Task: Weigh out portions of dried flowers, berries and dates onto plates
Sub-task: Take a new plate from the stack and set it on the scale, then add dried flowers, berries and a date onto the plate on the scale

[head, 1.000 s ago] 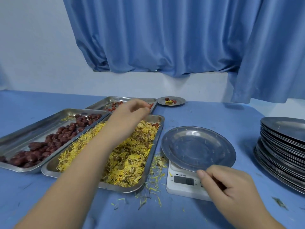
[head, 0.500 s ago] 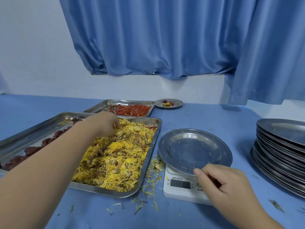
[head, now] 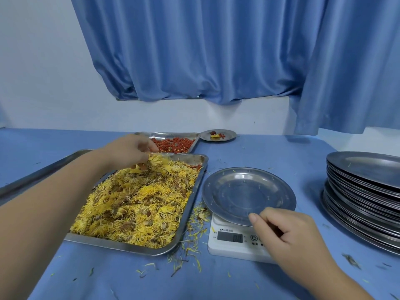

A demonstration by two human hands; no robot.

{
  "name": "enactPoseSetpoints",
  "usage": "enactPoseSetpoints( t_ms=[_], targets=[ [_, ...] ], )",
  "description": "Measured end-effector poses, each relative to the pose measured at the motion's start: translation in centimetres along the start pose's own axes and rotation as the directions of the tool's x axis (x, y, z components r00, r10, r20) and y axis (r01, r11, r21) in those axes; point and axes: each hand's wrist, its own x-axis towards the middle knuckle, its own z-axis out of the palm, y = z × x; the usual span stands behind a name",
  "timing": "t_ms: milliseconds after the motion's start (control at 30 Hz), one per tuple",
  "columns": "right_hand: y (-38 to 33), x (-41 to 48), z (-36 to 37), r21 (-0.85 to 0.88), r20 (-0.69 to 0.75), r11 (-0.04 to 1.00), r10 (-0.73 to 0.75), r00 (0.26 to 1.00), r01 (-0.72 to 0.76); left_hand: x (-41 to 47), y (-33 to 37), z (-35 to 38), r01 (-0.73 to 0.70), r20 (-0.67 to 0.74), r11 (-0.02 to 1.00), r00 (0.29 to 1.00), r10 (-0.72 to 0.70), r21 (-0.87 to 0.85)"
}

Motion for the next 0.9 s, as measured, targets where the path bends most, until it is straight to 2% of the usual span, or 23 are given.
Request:
enactPoseSetpoints(
  t_ms=[167, 367, 533, 633, 900],
  targets=[
    [0.2, 0.0, 0.0, 0.007, 0.002, 1.0, 0.018, 1.0, -0.018, -0.2, 0.1, 0.8, 0.02, 0.124, 1.0, 0.992, -0.018, -0.018],
    [0.1, 0.0, 0.0, 0.004, 0.007, 1.0, 0.028, 1.0, -0.028, -0.4, 1.0, 0.6, -0.047, 0.055, 0.998, 0.997, 0.049, -0.039],
    [0.0, 0.1, -0.2, 0.005, 0.009, 1.0, 0.031, 0.999, -0.031, -0.5, 2.3, 0.6, -0.052, 0.006, 0.998, 0.999, 0.052, -0.025],
    [-0.2, 0.1, -0.3, -0.003, 0.008, 1.0, 0.03, 1.0, -0.029, -0.9, 3.3, 0.8, -0.065, 0.002, 0.994, 0.998, 0.065, -0.093],
    [0.2, 0.3, -0.7, 0.036, -0.032, 0.997, 0.064, 0.997, -0.063, -1.5, 9.6, 6.6, -0.185, 0.217, 0.948, 0.945, 0.244, -0.258]
  ],
)
